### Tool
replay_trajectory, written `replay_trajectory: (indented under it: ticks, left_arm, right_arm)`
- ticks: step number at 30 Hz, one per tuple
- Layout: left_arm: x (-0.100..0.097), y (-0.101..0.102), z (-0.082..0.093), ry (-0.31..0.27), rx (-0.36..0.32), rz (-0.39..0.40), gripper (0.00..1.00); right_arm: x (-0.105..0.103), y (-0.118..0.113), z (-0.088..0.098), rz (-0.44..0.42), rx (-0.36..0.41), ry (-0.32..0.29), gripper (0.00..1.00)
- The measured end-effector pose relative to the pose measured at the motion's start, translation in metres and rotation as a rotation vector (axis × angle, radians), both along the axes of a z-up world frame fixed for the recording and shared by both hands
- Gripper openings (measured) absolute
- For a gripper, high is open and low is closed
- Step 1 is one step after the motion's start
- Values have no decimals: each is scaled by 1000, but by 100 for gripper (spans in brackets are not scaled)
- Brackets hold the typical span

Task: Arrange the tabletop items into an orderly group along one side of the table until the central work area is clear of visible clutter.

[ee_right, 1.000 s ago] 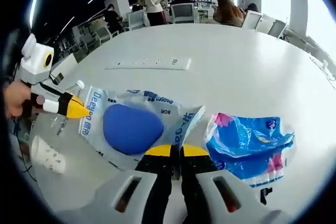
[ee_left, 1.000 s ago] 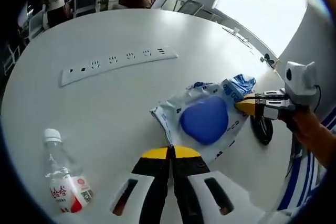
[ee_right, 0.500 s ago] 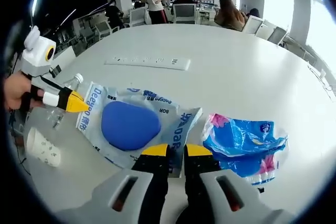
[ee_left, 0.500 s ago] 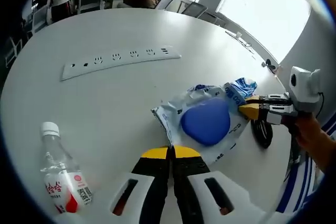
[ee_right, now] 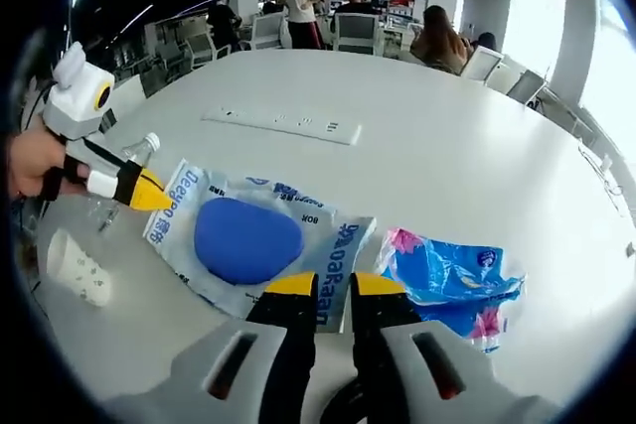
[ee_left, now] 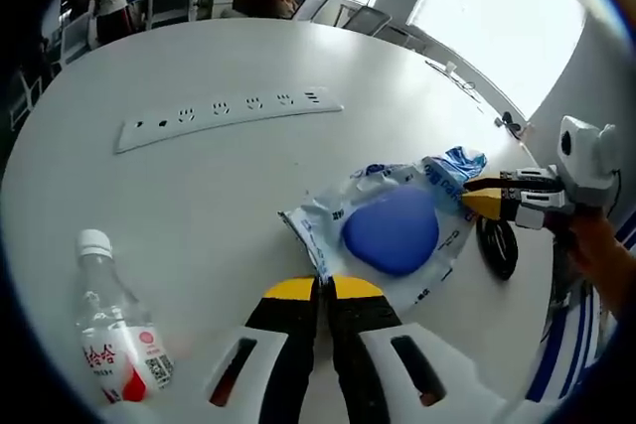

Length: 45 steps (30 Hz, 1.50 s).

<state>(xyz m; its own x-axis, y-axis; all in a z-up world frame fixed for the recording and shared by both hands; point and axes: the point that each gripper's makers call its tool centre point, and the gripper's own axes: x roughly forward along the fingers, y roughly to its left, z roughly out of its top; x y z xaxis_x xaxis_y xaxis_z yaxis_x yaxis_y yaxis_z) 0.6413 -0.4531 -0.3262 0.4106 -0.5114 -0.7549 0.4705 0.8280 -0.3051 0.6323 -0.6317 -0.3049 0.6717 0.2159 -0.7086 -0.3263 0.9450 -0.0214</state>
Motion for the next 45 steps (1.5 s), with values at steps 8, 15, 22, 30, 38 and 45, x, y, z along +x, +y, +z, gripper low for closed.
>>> replay_trajectory:
  ticks: [8,15,22,30,38,45]
  left_arm:
    - [4,1,5,-25,-8,7,14]
    - [5,3,10,-38,-18,7,19]
    - [5,0,18,-52,-31,-11,28]
    - [3,4,27,-62,-41,-21,37]
    - [2,6,38,-77,-54,-29,44]
    - [-1,10,49,-89,-75,-39,49]
  right_arm:
    - [-1,2,5,12,-6,-14,12]
    - [-3,3,9,19,2,-23,16]
    - [-2,8,13,70,2,-33,25]
    - [-3,10,23,50,110,-16,33]
    - [-7,11,31,64,155,-6,41]
    - [-9,12,40,36,244,0,44]
